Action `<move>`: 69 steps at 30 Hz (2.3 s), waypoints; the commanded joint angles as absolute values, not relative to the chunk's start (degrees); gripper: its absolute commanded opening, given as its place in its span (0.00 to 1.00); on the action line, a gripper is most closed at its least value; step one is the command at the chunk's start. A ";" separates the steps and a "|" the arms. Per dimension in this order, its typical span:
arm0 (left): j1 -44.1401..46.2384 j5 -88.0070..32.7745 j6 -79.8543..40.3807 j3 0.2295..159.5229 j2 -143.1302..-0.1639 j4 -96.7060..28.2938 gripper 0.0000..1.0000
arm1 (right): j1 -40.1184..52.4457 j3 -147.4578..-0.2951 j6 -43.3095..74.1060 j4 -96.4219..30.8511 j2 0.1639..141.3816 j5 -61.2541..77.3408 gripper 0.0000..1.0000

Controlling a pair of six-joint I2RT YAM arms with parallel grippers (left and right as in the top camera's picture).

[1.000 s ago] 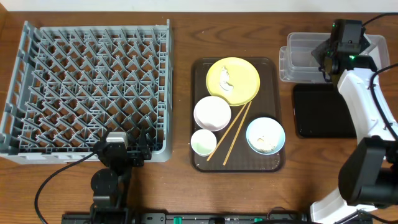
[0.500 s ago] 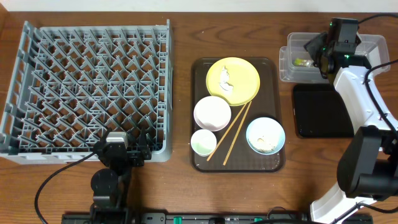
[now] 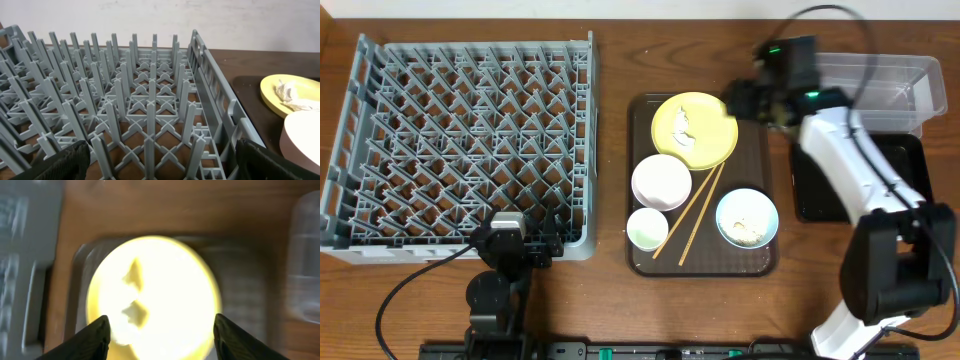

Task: Sort waste into correct bins and load items into the dishwasher rack
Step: 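Move the right gripper back to the plate and grasp the white tissue, then carry the tissue with the right gripper and release it into the clear bin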

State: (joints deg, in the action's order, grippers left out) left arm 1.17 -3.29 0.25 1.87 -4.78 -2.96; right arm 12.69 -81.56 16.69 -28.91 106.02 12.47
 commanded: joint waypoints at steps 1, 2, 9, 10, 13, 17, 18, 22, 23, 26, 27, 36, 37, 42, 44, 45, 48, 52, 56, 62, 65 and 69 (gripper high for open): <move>0.93 -4.08 0.80 2.44 -4.69 -4.03 0.94 | 17.23 -81.17 10.61 -29.17 106.80 7.27 0.66; 0.93 -4.08 0.80 2.44 -4.69 -4.03 0.94 | 18.33 -81.14 10.63 -29.17 107.24 6.11 0.66; 0.93 -4.08 0.80 2.44 -4.69 -4.21 0.94 | 23.31 -81.14 13.04 -27.66 113.27 2.79 0.64; 0.93 -4.08 0.80 2.44 -4.69 -4.25 0.94 | 23.57 -81.14 14.20 -27.57 114.32 2.81 0.63; 0.93 -4.08 0.80 2.44 -4.69 -4.25 0.94 | 23.99 -81.14 16.71 -27.00 117.27 3.05 0.59; 0.93 -4.08 0.80 2.44 -4.69 -4.25 0.94 | 24.08 -81.14 17.37 -26.72 120.22 3.05 0.42; 0.93 -4.08 0.80 2.44 -4.69 -4.23 0.94 | 24.08 -81.14 17.39 -26.59 120.88 3.05 0.39; 0.93 -4.08 0.80 2.44 -4.69 -4.23 0.94 | 24.08 -81.17 17.37 -26.81 121.38 3.29 0.11; 0.93 -4.08 0.80 2.44 -4.69 -4.23 0.94 | 24.08 -81.23 17.34 -26.81 121.08 3.27 0.07; 0.93 -4.08 0.80 2.44 -4.69 -4.23 0.94 | 23.68 -81.49 17.34 -26.72 119.09 3.25 0.01; 0.93 -4.08 0.80 2.44 -4.69 -4.23 0.94 | 23.42 -81.60 17.32 -26.65 118.19 3.22 0.01; 0.93 -4.08 0.80 2.44 -4.69 -4.23 0.94 | 16.60 -81.76 17.08 -26.44 103.92 -4.14 0.01; 0.93 -4.08 0.80 2.44 -4.69 -4.23 0.94 | 15.62 -81.76 17.10 -26.52 102.74 -5.91 0.01; 0.93 -4.08 0.80 2.44 -4.69 -4.23 0.94 | 10.31 -81.76 17.30 -26.61 100.60 -14.61 0.02; 0.93 -4.08 0.80 2.44 -4.69 -4.23 0.94 | 7.84 -81.73 19.18 -27.31 100.97 -17.12 0.01; 0.93 -4.08 0.80 2.44 -4.69 -4.23 0.94 | 6.81 -81.73 20.38 -27.66 101.14 -17.96 0.01; 0.93 -4.08 0.80 2.44 -4.69 -4.23 0.94 | 3.68 -81.69 23.66 -27.94 101.86 -18.41 0.01; 0.93 -4.08 0.80 2.44 -4.69 -4.23 0.94 | 0.95 -81.69 24.23 -27.92 103.33 -18.11 0.11; 0.93 -4.08 0.80 2.44 -4.69 -4.23 0.94 | -0.45 -81.69 24.23 -27.94 105.32 -17.65 0.47; 0.93 -4.08 0.80 2.44 -4.69 -4.23 0.94 | -0.95 -81.69 24.16 -27.88 105.56 -16.86 0.64; 0.93 -4.05 0.80 2.44 -4.69 -4.23 0.94 | -0.95 -81.69 24.16 -27.79 105.49 -16.01 0.64; 0.93 -4.08 0.80 2.44 -4.69 -4.23 0.94 | -0.95 -81.69 24.18 -27.64 105.49 -16.03 0.66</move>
